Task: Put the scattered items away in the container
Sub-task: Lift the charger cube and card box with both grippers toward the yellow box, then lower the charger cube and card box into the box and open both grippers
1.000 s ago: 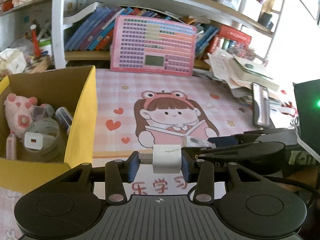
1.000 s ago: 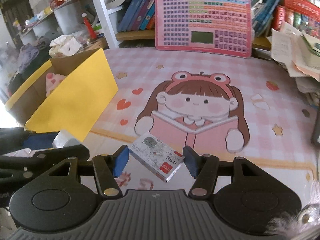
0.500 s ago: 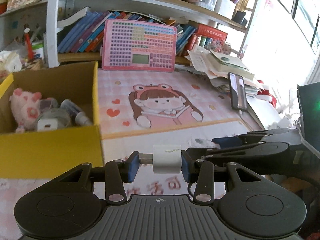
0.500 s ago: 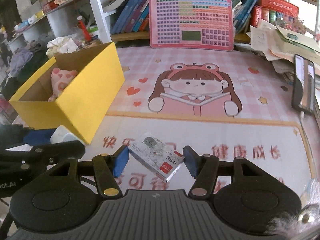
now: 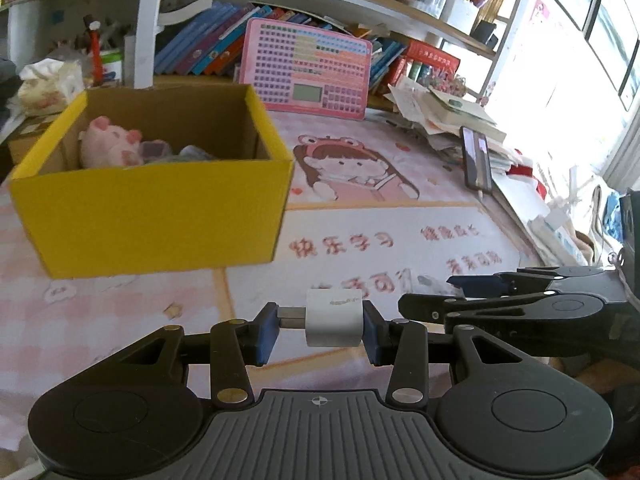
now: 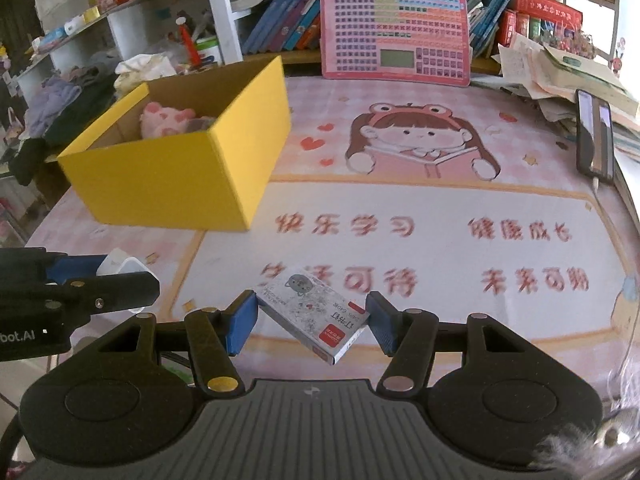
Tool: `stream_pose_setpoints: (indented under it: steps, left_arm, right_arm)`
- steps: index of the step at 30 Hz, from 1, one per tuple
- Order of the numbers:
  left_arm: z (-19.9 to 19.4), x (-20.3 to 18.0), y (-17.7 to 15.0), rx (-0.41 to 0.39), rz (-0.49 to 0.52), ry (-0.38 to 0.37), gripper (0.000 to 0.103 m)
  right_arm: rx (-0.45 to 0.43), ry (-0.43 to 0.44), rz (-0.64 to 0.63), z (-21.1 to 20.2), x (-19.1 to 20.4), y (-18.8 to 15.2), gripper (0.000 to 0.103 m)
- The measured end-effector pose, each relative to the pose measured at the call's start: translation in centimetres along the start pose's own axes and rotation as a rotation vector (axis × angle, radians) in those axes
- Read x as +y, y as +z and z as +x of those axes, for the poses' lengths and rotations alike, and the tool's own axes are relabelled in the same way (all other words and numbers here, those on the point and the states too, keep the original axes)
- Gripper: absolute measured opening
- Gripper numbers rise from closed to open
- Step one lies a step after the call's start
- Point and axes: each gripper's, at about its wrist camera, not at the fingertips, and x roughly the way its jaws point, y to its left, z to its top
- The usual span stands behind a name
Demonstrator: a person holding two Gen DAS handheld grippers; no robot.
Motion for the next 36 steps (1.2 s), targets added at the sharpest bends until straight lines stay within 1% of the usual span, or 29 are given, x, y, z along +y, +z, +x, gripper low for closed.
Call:
stream_pose_setpoints:
  steps: [8, 14, 24, 36]
  left_arm:
    - [-2.8, 1.8, -2.4, 0.018, 0.006, 0.009, 0.041]
    - [-4.5, 3.2, -3.3, -0.008, -0.019, 0.032, 0.041]
    - [-6.3, 5.5, -4.0, -0.040, -0.074, 0.068, 0.041]
    - [-7.5, 7.6, -3.4, -0.087, -0.103, 0.125, 0.041]
  right_arm:
    - [0.004, 0.009, 0.010, -1.3, 3.4, -2.1, 0.057]
    - [0.009, 0.032, -0.036, -1.8, 5.9, -2.5, 0.057]
    - [0.011, 0.085, -0.142, -1.6, 9.7, -2.5, 0.057]
    - [-0.026, 0.145, -0.271, -1.0, 13.1, -1.1, 0.057]
